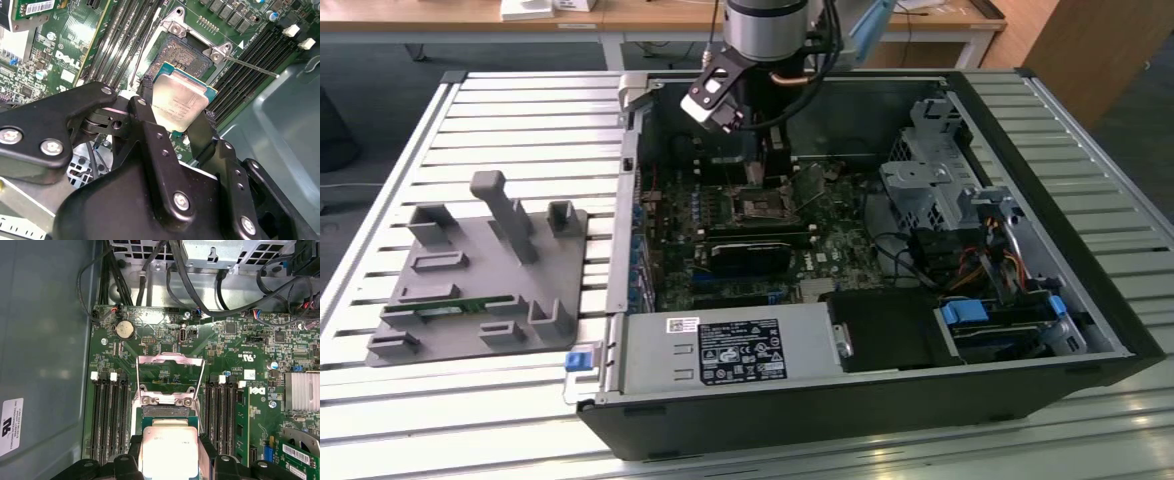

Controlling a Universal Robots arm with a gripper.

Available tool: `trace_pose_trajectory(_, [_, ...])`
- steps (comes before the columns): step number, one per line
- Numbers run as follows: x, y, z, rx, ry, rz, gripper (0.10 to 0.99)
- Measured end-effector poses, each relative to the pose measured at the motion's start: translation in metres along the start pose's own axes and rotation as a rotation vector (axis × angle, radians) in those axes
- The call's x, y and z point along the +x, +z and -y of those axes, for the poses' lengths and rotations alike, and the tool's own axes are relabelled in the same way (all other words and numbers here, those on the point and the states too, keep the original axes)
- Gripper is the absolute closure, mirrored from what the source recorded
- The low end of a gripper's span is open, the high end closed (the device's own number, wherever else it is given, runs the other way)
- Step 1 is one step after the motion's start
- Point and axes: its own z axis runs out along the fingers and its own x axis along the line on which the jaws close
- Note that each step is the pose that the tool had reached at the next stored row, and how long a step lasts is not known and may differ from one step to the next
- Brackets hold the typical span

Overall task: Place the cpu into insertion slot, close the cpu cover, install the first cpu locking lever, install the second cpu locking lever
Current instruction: 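Place the cpu into insertion slot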

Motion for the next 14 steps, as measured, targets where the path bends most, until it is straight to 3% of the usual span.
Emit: trace_pose_trajectory(14, [0.0000,0.0039,0.0004,0.000,0.000,0.0001,0.561])
